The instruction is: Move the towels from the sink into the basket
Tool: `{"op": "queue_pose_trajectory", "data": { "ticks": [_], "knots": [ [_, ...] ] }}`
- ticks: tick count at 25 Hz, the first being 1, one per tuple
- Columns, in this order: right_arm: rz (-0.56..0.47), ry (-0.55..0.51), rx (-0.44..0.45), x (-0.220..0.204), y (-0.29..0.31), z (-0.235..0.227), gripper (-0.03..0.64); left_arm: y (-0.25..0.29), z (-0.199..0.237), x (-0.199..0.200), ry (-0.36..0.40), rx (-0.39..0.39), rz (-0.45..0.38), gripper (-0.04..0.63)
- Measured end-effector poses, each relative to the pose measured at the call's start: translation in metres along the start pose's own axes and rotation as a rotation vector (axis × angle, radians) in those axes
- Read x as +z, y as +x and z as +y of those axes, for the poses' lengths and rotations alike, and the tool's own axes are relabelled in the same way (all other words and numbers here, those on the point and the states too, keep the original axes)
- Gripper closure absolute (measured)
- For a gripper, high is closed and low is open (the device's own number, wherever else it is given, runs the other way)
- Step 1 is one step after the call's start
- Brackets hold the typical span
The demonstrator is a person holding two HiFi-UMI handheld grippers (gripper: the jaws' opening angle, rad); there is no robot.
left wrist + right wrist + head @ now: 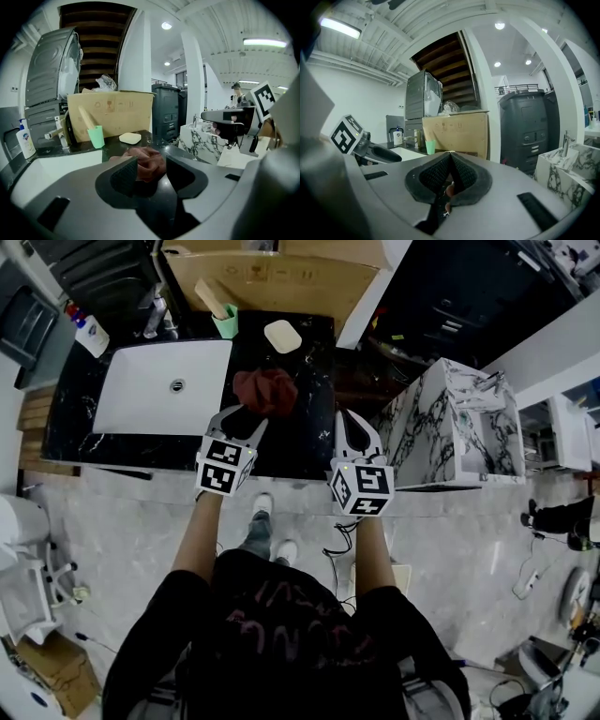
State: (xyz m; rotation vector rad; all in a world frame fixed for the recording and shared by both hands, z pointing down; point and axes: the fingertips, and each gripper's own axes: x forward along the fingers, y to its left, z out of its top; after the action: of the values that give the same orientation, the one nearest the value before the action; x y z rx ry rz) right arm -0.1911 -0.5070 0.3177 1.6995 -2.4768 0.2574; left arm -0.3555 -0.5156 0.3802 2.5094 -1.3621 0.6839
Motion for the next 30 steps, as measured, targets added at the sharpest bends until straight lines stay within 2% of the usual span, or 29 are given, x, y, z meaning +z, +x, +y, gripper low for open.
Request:
{"op": "queue_pose_trajectory", "data": {
  "ticks": [4, 8, 12, 14, 17, 19, 22, 30],
  "knots": [
    [0.012, 0.005, -0.019, -0.005, 0.003, -0.008, 0.601, 0.021, 0.003, -0.008, 0.023, -0.021, 0.053, 0.354],
    [0.029, 0.014, -0.043, -0.013, 0.004, -0.017, 0.601, 0.041, 0.008, -0.019, 0.059, -0.040, 0.114, 0.347],
    [0.042, 0.019, -0.068, -0.018, 0.005, -0.027, 0.601, 0.054, 0.012, -0.027, 0.062, -0.049, 0.153, 0.348],
    [0.047, 0.020, -0.077, -0.020, 0.006, -0.031, 0.601, 0.058, 0.015, -0.030, 0.057, -0.050, 0.160, 0.373],
    [0.055, 0.026, -0.086, -0.023, 0.008, -0.035, 0.601, 0.060, 0.019, -0.033, 0.049, -0.044, 0.175, 0.457],
    [0.058, 0.028, -0.089, -0.025, 0.010, -0.036, 0.601, 0.061, 0.018, -0.035, 0.050, -0.049, 0.181, 0.489],
    [0.054, 0.028, -0.084, -0.025, 0.012, -0.034, 0.601, 0.057, 0.020, -0.029, 0.037, -0.050, 0.149, 0.528],
    [0.032, 0.030, -0.105, -0.013, 0.017, -0.037, 0.601, 0.037, 0.030, 0.011, -0.028, -0.045, 0.006, 0.540]
  ]
}}
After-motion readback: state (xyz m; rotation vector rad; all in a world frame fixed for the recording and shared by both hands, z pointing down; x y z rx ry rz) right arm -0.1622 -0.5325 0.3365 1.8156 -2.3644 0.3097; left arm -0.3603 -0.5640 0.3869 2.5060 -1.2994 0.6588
